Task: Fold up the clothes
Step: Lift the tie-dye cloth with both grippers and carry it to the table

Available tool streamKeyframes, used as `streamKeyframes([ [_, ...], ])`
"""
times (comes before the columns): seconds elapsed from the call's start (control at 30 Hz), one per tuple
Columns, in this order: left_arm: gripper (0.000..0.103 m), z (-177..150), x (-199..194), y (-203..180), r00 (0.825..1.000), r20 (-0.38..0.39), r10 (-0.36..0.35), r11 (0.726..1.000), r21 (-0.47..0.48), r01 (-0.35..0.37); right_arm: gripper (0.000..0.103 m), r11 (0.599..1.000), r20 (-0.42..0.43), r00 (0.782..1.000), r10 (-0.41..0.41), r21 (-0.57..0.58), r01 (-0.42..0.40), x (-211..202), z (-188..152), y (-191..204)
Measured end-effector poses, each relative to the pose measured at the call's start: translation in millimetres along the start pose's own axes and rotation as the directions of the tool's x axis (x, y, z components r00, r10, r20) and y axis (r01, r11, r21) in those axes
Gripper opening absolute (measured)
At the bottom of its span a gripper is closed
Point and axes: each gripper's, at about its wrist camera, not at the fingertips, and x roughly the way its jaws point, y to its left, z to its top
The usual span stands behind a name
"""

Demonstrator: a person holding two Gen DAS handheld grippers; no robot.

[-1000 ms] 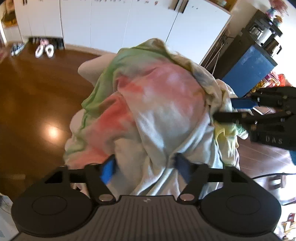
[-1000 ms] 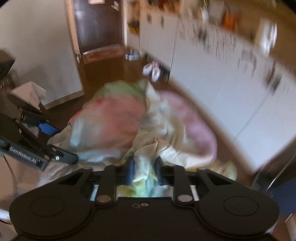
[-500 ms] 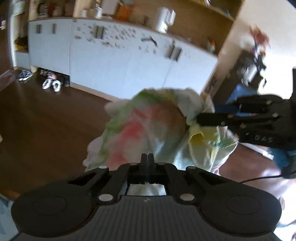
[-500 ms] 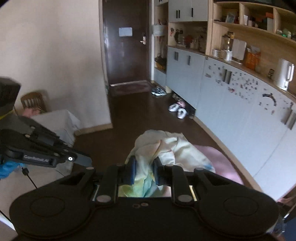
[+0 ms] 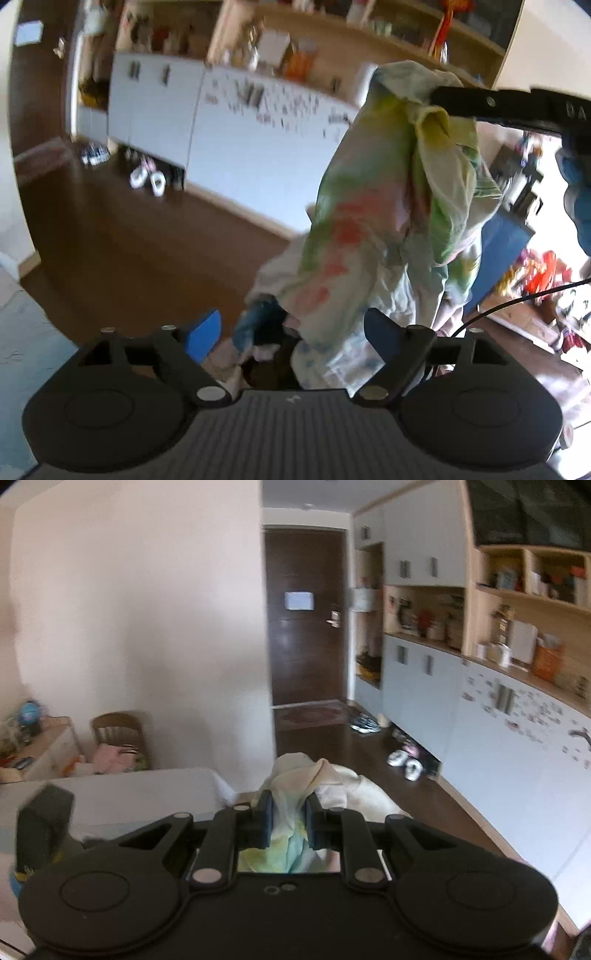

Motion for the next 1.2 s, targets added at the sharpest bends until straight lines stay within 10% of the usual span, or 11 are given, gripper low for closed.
streamKeyframes([
  [0.17,0.085,-23.8,-39.3,4.3,0.990,0.114,-0.078,0.994,0.088,0.068,0.103,0.993,0.018,0.993,0.119,-0.030,-0.118,9.0,16.2,80.8],
  [0.33,0.082,-28.5,-69.3,2.9,0.969,0.247,-0.030,0.988,0.154,-0.009,0.103,0.973,0.019,0.976,0.218,-0.083,-0.216,21.3,32.3,146.4],
  [0.37,0.071,-29.2,-81.3,11.4,0.962,0.270,-0.028,0.992,0.130,-0.008,0.103,0.968,0.015,0.972,0.234,-0.093,-0.232,23.5,34.7,157.5],
  [0.43,0.011,-33.1,-105.1,31.6,0.962,0.273,0.005,0.997,0.072,-0.026,0.103,0.959,-0.015,0.964,0.266,-0.097,-0.266,29.5,35.5,172.9],
  [0.7,0.006,-102.5,-192.2,94.9,0.947,0.176,0.269,0.961,-0.107,-0.254,0.103,0.878,-0.190,0.877,0.442,-0.112,-0.466,94.7,21.0,267.3],
  [0.97,0.006,-205.1,-250.6,156.8,0.851,-0.038,0.524,0.761,-0.428,-0.488,0.103,0.729,-0.488,0.669,0.561,-0.093,-0.678,185.9,-32.5,354.3],
  [1.2,0.005,-265.1,-262.2,196.5,0.803,-0.172,0.570,0.600,-0.580,-0.550,0.103,0.780,-0.585,0.679,0.444,-0.121,-0.615,208.8,-71.0,329.2],
])
